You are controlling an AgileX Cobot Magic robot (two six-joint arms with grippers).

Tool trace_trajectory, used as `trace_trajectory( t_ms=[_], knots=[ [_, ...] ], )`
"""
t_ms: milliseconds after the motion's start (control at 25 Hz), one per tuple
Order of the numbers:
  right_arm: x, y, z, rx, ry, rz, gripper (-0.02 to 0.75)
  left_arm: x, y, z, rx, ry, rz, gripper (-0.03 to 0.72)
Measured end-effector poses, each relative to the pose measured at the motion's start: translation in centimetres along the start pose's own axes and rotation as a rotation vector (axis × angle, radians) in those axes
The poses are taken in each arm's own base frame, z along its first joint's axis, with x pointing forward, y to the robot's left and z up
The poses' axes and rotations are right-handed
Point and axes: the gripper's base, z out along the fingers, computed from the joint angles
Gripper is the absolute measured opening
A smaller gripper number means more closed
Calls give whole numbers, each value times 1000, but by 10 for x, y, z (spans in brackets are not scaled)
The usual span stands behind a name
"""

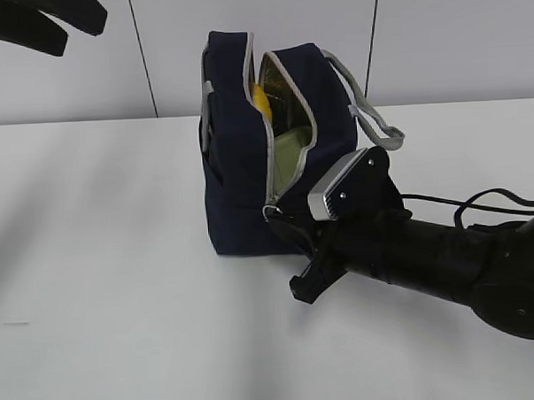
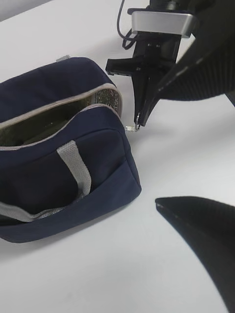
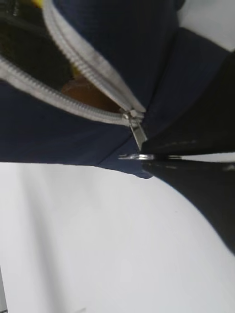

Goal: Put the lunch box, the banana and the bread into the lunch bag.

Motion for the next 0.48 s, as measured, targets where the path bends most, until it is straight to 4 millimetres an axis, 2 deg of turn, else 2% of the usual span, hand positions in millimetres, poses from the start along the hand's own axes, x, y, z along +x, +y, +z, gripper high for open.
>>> trace_trajectory(
  t_ms=[480],
  knots=[
    [-29,-4,-12,27,-38,-151,6,0,-1,0,8,-1,-3,445]
  ],
)
